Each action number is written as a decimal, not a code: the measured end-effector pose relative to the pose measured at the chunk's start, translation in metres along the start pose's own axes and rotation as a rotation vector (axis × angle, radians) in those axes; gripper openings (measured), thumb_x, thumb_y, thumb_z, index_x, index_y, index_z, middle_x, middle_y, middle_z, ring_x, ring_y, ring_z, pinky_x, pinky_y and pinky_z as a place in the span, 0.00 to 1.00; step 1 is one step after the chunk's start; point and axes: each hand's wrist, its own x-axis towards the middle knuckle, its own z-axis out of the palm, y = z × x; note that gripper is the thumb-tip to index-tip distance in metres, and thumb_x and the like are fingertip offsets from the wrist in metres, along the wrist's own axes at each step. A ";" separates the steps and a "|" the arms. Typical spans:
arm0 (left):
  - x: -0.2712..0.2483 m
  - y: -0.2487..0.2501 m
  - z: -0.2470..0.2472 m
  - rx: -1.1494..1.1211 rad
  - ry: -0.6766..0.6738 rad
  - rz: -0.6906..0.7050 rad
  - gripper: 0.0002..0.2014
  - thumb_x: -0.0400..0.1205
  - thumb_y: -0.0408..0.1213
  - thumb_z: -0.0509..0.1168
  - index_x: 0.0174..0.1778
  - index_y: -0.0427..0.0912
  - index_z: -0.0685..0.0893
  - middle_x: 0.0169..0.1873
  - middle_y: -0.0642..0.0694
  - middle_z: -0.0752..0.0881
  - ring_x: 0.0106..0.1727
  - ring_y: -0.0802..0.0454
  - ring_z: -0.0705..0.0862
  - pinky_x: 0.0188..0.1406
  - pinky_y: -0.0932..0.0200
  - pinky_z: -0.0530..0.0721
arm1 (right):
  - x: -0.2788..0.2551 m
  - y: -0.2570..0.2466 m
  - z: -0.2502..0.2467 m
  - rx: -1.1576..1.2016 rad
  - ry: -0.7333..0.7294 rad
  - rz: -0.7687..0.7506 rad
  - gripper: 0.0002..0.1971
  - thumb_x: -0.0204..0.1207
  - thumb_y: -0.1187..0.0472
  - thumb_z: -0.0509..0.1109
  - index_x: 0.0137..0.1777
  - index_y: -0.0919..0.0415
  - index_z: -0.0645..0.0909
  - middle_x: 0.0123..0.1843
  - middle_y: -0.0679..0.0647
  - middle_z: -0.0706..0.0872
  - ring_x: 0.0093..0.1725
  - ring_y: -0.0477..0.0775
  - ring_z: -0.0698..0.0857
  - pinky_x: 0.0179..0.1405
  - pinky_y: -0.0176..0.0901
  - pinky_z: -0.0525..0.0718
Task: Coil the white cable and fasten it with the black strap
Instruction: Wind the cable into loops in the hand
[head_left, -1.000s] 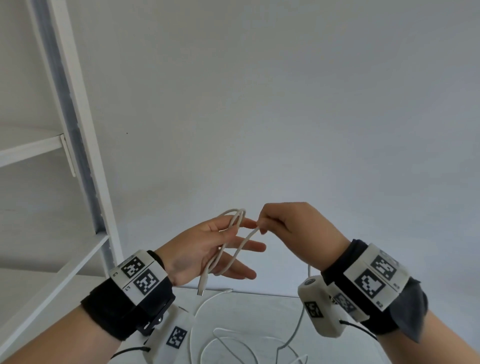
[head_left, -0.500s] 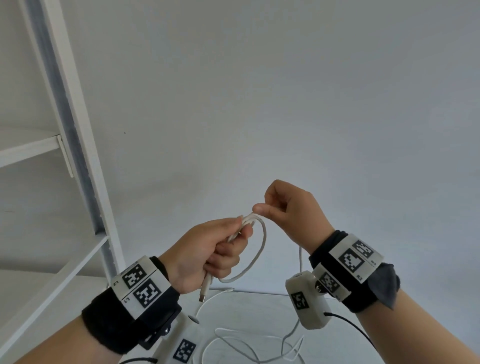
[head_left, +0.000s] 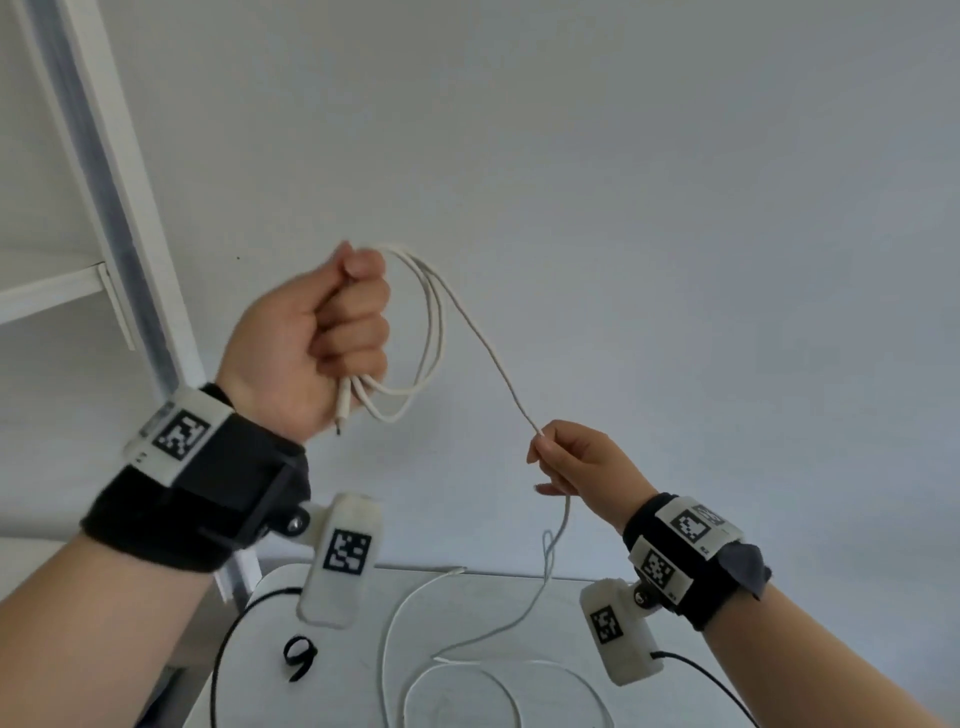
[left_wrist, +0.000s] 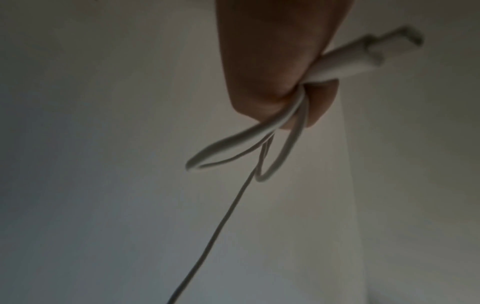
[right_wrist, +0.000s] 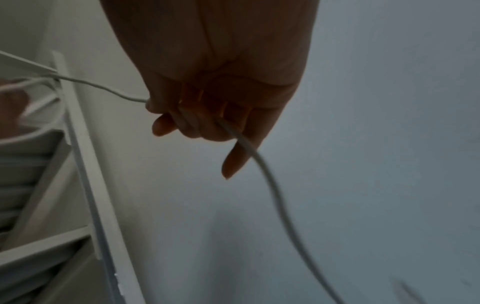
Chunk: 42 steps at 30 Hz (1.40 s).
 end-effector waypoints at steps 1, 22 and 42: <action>0.001 0.009 0.000 -0.010 -0.027 0.011 0.19 0.89 0.45 0.44 0.48 0.35 0.74 0.27 0.46 0.65 0.25 0.51 0.64 0.25 0.57 0.63 | -0.001 0.006 -0.002 0.019 0.021 0.029 0.11 0.81 0.62 0.60 0.38 0.57 0.78 0.23 0.46 0.69 0.21 0.41 0.69 0.46 0.52 0.88; 0.021 -0.028 -0.011 0.443 0.300 0.216 0.14 0.86 0.44 0.50 0.40 0.44 0.76 0.59 0.42 0.87 0.59 0.34 0.86 0.57 0.46 0.86 | -0.020 0.002 0.021 -0.695 0.075 -0.048 0.05 0.75 0.57 0.66 0.38 0.51 0.80 0.27 0.43 0.78 0.32 0.48 0.79 0.35 0.42 0.80; 0.005 -0.059 -0.016 0.724 0.384 -0.130 0.09 0.78 0.46 0.64 0.48 0.48 0.86 0.71 0.48 0.76 0.67 0.34 0.79 0.59 0.31 0.82 | -0.041 -0.076 0.017 -0.706 0.093 -0.408 0.03 0.75 0.57 0.67 0.42 0.52 0.82 0.35 0.46 0.85 0.33 0.46 0.79 0.37 0.48 0.82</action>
